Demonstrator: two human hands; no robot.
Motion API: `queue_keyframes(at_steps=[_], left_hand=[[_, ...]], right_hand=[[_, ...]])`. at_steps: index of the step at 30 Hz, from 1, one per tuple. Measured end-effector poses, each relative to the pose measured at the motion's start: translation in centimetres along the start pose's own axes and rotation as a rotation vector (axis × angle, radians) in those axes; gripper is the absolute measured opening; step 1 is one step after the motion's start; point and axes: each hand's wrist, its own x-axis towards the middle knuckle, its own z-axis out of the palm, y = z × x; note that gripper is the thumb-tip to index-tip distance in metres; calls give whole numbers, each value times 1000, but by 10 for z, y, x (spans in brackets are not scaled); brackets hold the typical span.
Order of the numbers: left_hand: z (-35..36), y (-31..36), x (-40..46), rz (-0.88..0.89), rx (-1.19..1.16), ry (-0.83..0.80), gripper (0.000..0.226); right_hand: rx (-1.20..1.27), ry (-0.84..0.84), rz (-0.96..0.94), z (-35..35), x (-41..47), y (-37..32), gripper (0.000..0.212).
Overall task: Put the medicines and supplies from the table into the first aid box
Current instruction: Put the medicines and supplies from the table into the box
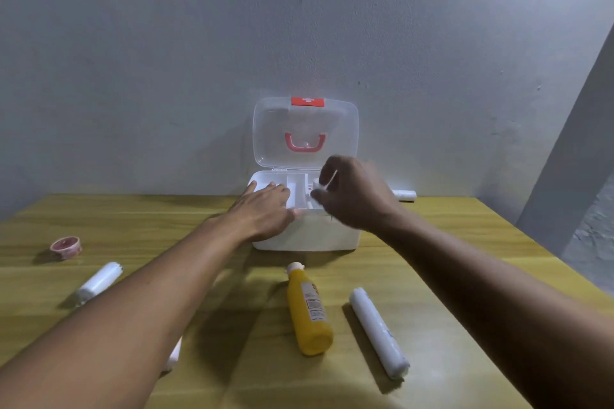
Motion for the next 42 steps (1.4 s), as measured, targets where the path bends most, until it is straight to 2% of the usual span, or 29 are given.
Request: queue_keyframes(at_steps=[2, 4, 6, 10, 13, 18, 20, 22, 30, 35, 40, 42], left_hand=[[0, 2, 0, -6, 38, -21, 40], [0, 3, 0, -13, 52, -32, 43], [1, 3, 0, -15, 50, -36, 44], [0, 3, 0, 4, 68, -62, 43], [2, 2, 0, 16, 86, -57, 45], [4, 2, 1, 11, 94, -40, 44], [6, 2, 1, 3, 114, -26, 44], [7, 2, 1, 6, 110, -19, 44], [8, 1, -1, 14, 112, -11, 50], [7, 3, -1, 13, 131, -22, 51], [7, 3, -2, 21, 126, -15, 51], [6, 4, -2, 17, 127, -11, 51]], right_hand=[[-31, -333, 71, 2, -21, -17, 26], [52, -678, 209, 11, -40, -29, 29], [91, -764, 258, 24, -49, -30, 32], [208, -734, 317, 16, -46, -24, 27], [277, -689, 352, -19, -35, -18, 55], [419, -277, 312, -92, 2, -4, 48], [401, -101, 298, -98, 19, 5, 46], [311, -8, 282, -87, 30, 10, 43], [29, -23, 202, -14, 43, 38, 38], [-139, -141, 206, 3, 39, 52, 38], [-146, -161, 219, 10, 41, 63, 41], [7, -189, 221, 5, 42, 68, 52]])
